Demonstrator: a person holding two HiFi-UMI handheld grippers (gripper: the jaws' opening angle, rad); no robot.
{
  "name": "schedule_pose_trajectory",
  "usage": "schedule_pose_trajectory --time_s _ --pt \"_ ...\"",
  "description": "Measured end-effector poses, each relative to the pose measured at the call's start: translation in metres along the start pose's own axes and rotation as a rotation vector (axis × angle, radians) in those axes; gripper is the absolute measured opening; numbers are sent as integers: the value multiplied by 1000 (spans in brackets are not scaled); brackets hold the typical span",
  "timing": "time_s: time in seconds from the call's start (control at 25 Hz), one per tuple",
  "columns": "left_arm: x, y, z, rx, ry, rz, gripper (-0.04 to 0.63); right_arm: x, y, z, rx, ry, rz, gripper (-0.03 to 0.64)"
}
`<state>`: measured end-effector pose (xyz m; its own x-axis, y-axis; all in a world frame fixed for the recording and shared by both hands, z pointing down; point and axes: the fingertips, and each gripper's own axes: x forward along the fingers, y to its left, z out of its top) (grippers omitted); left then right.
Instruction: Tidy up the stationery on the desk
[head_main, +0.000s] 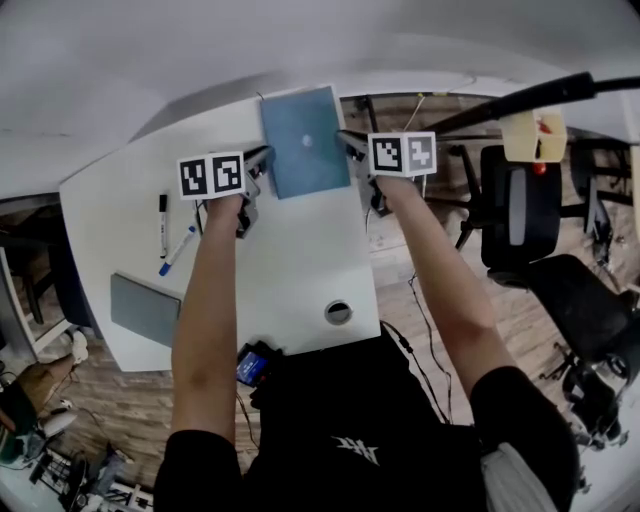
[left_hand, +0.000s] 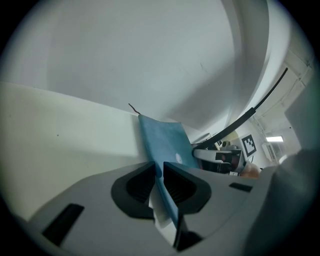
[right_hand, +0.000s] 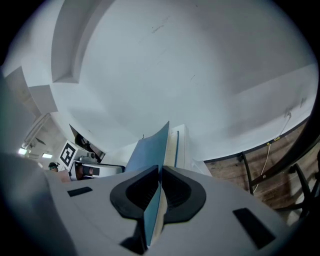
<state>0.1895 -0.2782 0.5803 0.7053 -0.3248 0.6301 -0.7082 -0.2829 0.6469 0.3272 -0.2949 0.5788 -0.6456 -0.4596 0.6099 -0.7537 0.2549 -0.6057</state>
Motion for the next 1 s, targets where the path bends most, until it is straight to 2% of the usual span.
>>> schedule_pose_trajectory --time_s 0.24,0.6,0.68,0.8,1.0 --pt "4 -2 8 7 -3 -2 43 2 -8 4 22 -4 -3 49" --pt "8 1 3 -2 -5 13 51 7 -15 1 -16 21 -46 51" --pt "10 0 3 1 -1 16 69 9 -16 0 -24 23 -55 51" --pt "13 -2 1 14 14 26 134 11 -16 -1 -50 31 -71 51" --pt "12 -4 0 43 19 38 157 12 -16 -1 -107 38 -124 52"
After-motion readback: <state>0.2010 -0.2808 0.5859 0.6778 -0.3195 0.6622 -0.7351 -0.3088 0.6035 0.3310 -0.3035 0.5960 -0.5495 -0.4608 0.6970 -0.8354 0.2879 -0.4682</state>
